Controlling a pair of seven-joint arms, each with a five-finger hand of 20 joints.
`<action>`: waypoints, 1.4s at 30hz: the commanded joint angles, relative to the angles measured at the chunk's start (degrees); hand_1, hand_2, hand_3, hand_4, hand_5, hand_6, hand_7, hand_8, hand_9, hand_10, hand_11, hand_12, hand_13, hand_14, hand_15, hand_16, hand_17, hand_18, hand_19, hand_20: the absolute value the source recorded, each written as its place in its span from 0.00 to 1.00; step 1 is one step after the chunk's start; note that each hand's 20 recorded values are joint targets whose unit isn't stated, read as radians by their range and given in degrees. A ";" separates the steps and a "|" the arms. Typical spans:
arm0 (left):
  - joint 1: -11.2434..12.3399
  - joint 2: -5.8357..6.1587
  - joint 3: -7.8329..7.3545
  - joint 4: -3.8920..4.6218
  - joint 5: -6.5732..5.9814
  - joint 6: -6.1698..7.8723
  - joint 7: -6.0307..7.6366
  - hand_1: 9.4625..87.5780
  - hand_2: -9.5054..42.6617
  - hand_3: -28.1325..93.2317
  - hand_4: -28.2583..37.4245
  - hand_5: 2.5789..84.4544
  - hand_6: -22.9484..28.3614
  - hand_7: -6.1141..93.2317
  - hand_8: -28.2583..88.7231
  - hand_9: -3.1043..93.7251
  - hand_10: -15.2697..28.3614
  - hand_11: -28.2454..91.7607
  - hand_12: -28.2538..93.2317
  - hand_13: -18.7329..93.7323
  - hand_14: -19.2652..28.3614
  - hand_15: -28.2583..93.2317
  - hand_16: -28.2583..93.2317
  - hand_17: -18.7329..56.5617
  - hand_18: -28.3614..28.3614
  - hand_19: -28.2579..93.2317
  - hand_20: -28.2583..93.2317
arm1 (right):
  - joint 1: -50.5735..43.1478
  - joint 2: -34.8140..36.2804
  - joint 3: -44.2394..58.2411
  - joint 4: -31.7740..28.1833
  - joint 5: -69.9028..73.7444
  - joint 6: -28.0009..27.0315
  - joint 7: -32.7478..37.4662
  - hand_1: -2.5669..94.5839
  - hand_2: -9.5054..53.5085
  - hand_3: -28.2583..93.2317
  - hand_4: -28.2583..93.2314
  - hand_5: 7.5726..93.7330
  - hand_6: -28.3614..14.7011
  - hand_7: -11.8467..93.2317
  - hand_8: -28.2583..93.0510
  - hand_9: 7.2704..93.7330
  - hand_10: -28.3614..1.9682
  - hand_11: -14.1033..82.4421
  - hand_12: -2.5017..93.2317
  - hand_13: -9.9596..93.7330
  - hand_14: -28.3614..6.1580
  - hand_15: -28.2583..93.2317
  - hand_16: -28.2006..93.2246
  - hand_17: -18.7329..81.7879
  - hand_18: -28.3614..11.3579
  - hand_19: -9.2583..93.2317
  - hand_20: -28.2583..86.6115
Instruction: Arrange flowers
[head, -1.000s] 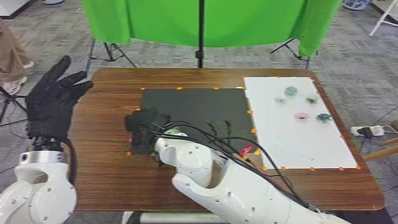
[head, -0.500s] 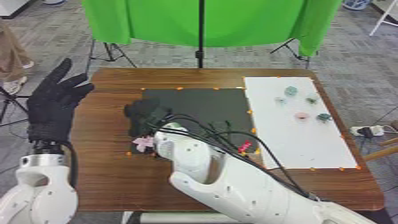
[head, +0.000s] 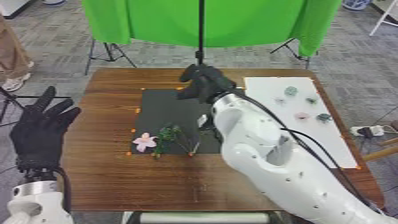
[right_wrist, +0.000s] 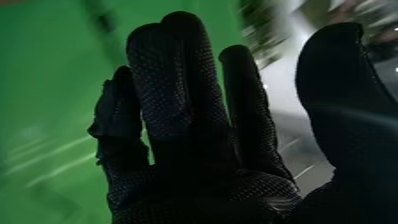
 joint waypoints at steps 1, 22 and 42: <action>1.96 3.07 3.91 0.91 -4.15 2.11 5.10 0.08 0.36 0.84 0.00 0.40 0.60 0.16 0.18 0.39 0.79 0.49 0.36 0.38 0.95 0.74 0.17 0.15 0.90 0.63 0.53 | -11.70 18.56 11.34 -1.00 -1.85 8.16 7.36 0.40 0.00 0.84 0.00 0.55 0.64 0.21 0.14 0.75 0.37 0.40 0.18 0.72 0.47 0.78 0.34 0.46 0.05 0.94 0.58; -1.11 2.41 5.95 1.38 -2.88 1.23 3.83 0.08 0.36 0.84 0.00 0.40 0.59 0.16 0.18 0.40 0.79 0.48 0.36 0.38 0.95 0.74 0.17 0.15 0.90 0.62 0.53 | -22.85 27.03 21.11 6.43 -1.93 9.58 17.13 0.39 0.00 0.86 0.00 0.55 0.63 0.21 0.14 0.75 0.36 0.41 0.18 0.73 0.45 0.80 0.33 0.46 0.03 0.95 0.59; -1.57 5.53 7.66 1.71 -5.87 2.09 6.63 0.10 0.36 0.84 0.00 0.40 0.60 0.16 0.18 0.40 0.79 0.49 0.36 0.38 0.95 0.75 0.17 0.15 0.90 0.63 0.53 | -10.42 25.58 4.61 15.84 -1.93 10.38 15.28 0.49 0.00 0.85 0.00 0.67 0.77 0.24 0.13 0.81 0.52 0.40 0.19 0.78 0.59 0.76 0.34 0.47 0.05 0.93 0.60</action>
